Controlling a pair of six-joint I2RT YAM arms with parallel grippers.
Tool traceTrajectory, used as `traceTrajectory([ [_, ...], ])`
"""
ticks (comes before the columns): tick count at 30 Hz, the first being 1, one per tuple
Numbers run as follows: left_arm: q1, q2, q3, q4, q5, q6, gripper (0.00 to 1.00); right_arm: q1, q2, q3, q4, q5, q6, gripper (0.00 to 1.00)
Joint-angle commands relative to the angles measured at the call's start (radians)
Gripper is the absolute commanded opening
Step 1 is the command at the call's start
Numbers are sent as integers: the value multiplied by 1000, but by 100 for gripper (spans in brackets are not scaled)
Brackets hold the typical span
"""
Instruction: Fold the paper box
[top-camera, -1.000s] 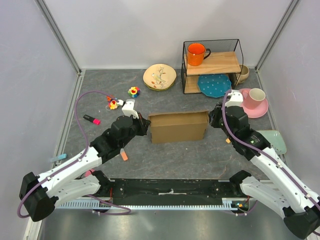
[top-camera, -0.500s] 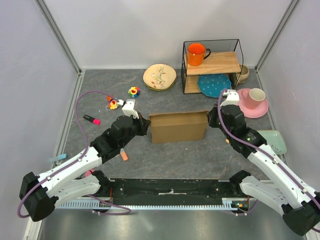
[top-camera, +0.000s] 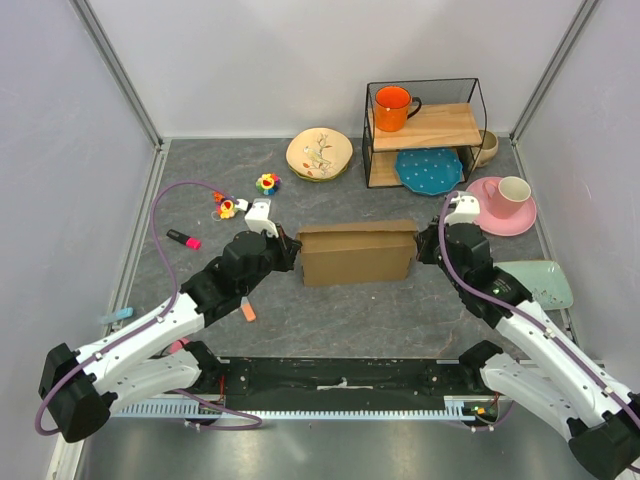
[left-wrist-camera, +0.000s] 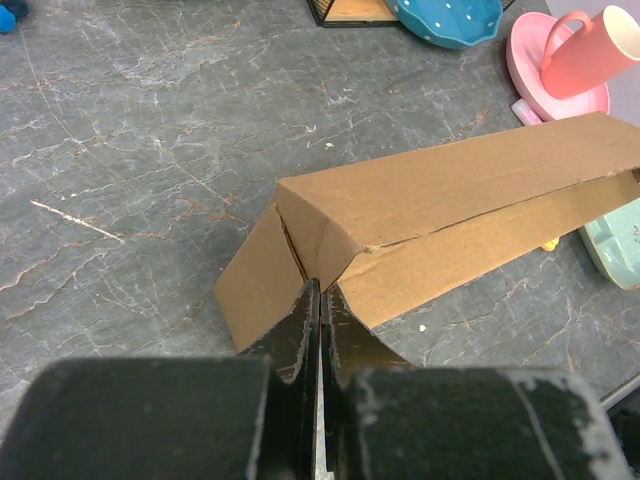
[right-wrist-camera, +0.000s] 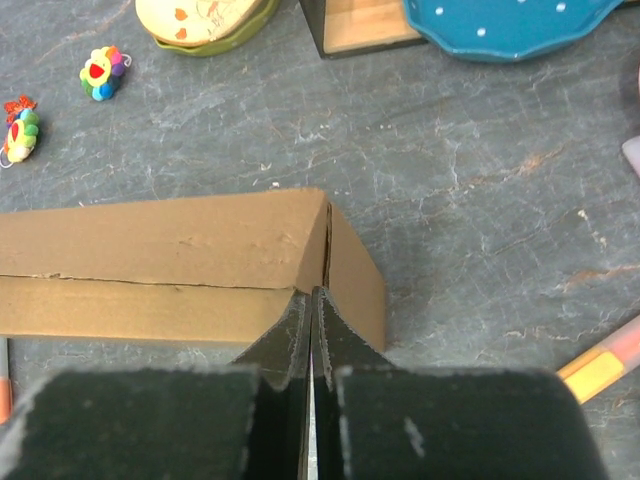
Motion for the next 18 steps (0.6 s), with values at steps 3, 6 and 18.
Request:
traceTrajectory([
  [3, -4, 7, -4, -86, -11, 22, 5, 0, 0, -89, -65, 39, 62, 0],
  [6, -4, 1, 10, -96, -22, 21, 14, 0, 5, -83, -66, 34, 72, 0],
  [18, -4, -96, 28, -69, -74, 82, 32, 0, 13, -49, -74, 28, 68, 0],
])
